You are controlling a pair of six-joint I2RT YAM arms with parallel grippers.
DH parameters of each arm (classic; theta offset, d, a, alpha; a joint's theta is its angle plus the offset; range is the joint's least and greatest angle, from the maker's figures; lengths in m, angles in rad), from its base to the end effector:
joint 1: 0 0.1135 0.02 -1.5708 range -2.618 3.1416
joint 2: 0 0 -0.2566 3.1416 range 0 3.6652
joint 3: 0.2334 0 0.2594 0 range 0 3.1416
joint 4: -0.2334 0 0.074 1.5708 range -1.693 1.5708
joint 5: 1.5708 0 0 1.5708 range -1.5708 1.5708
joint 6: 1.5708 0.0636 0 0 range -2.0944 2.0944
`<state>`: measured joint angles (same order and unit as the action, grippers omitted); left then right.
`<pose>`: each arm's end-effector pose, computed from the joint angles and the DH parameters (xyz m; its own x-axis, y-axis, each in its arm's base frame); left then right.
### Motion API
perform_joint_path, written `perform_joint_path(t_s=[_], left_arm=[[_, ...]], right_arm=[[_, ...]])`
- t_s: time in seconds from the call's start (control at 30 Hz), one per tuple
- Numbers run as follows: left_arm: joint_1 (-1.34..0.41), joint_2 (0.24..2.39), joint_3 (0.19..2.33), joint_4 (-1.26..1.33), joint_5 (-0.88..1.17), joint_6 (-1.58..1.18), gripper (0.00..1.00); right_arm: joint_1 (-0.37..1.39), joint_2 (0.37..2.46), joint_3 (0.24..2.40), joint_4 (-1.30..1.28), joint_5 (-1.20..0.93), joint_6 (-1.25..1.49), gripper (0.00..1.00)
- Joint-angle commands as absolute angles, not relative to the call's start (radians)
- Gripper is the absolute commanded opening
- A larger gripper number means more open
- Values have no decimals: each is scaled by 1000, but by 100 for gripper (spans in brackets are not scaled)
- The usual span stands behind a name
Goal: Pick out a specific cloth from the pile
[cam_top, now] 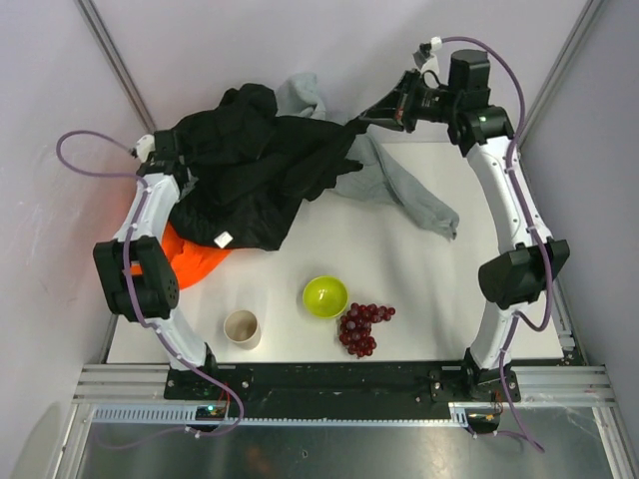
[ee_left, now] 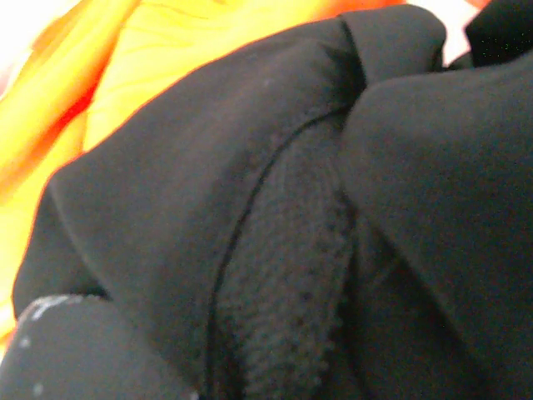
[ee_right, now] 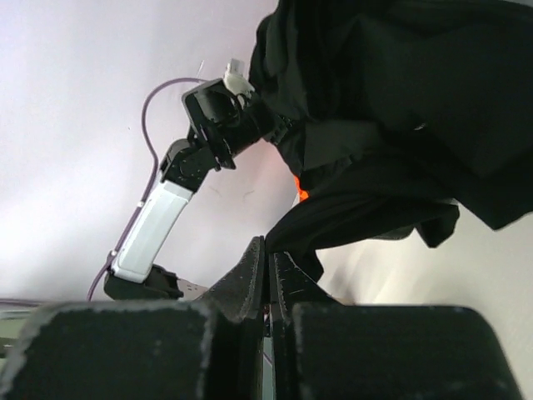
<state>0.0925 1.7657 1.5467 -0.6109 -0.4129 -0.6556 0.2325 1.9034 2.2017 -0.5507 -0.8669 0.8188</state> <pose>0.4142 0.0641 0.2714 -0.3664 -0.5948 -0.7155 -0.7287 0.6616 -0.1768 0.4159 0.1483 0.4588 -0.7995 0.2964 -0.5224 -0.4151 0.3560 0.8372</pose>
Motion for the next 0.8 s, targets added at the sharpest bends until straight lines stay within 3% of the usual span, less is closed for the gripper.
perform_joint_path(t_s=[0.0,0.17,0.33,0.6,0.67,0.77], left_arm=[[165,1671,1480,-609,-533,-664,1],[170,1653,1440,-609,-479,-649,1],[172,1641,1404,-611,-501,-642,1],[183,1637,1381,-620,-469,-637,13],[185,1641,1383,-622,-450,-638,16],[186,1646,1393,-625,-423,-640,18]], right_arm=[[176,1772,2178,-453,-898,781,0],[182,1789,2091,-651,-783,600,0],[195,1795,1945,-754,-608,473,12],[266,1816,1990,-861,-416,310,80],[303,1827,2005,-865,-421,276,90],[373,1867,2024,-877,-446,226,95]])
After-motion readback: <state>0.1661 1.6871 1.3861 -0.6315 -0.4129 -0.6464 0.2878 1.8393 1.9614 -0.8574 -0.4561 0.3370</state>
